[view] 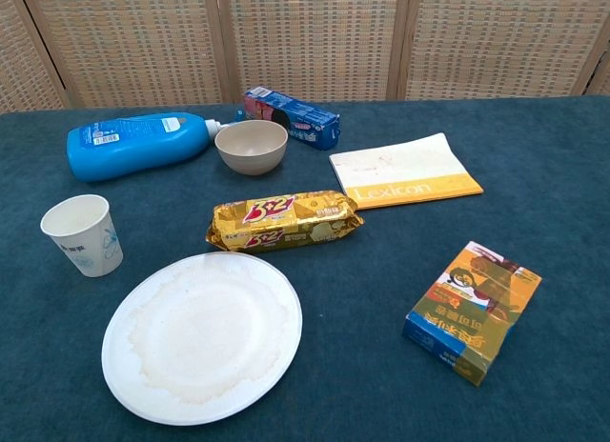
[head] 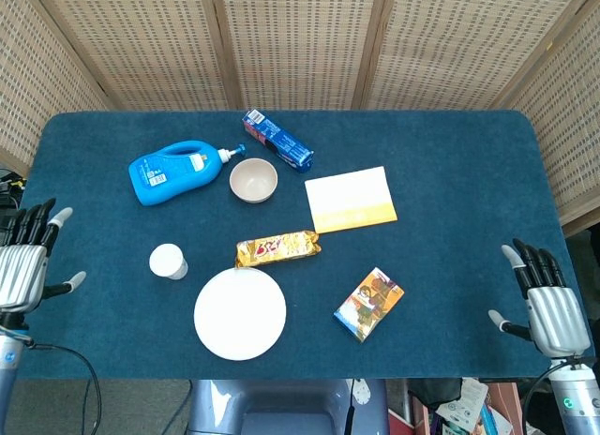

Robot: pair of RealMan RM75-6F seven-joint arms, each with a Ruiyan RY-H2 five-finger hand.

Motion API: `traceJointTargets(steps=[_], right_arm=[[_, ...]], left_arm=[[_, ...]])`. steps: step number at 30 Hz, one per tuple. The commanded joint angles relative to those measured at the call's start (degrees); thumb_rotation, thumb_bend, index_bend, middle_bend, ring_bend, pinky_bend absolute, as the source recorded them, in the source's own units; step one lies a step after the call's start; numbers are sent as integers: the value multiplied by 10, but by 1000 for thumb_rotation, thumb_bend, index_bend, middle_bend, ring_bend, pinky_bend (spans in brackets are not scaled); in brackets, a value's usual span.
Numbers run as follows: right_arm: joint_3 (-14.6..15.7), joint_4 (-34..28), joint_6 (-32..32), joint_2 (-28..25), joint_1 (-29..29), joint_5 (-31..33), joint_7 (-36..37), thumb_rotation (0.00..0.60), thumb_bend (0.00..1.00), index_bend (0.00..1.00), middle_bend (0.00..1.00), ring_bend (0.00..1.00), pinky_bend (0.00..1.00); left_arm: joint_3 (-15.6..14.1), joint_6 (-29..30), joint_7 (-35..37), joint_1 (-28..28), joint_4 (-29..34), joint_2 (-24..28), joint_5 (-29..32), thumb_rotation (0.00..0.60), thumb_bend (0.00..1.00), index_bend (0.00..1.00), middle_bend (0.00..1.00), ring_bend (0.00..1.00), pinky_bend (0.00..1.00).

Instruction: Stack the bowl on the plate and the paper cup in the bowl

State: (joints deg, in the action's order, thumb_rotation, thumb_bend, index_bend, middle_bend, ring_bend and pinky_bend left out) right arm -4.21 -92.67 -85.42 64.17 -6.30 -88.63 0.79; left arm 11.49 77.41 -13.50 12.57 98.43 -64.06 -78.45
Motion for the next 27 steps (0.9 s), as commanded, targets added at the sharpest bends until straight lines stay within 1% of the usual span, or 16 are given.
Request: traceJointTargets(steps=[1,6,11,14,20,27], right_arm=[[-2,3,3,1,-1,5,3,600,149,0,0,0,0],[-5,7,5,-1,-1,15,11,600,149,0,0,0,0],[-11,3,3,-4,-1,19,26,600,149,0,0,0,0],[-13,15,4,-2,0,26,36,600,149,0,0,0,0],[-16,21,7,-6,2,38,46,600,149,0,0,0,0],[-18,30,17,-7,1,50,59,600,149,0,0,0,0]], left_arm=[[27,-42,-25,45,-14,-14,30,600,154,153,0,0,0],[53,-91,-56,101,-40,-39,74,600,182,214,0,0,0],[68,-121,-82,142,-69,-64,104,600,217,258,0,0,0],[77,-143,-106,175,-92,-87,128,600,235,281,0,0,0],[89,-181,-144,234,-146,-131,166,600,261,303,0,0,0],[93,-242,-197,314,-235,-193,227,600,282,307,0,0,0]])
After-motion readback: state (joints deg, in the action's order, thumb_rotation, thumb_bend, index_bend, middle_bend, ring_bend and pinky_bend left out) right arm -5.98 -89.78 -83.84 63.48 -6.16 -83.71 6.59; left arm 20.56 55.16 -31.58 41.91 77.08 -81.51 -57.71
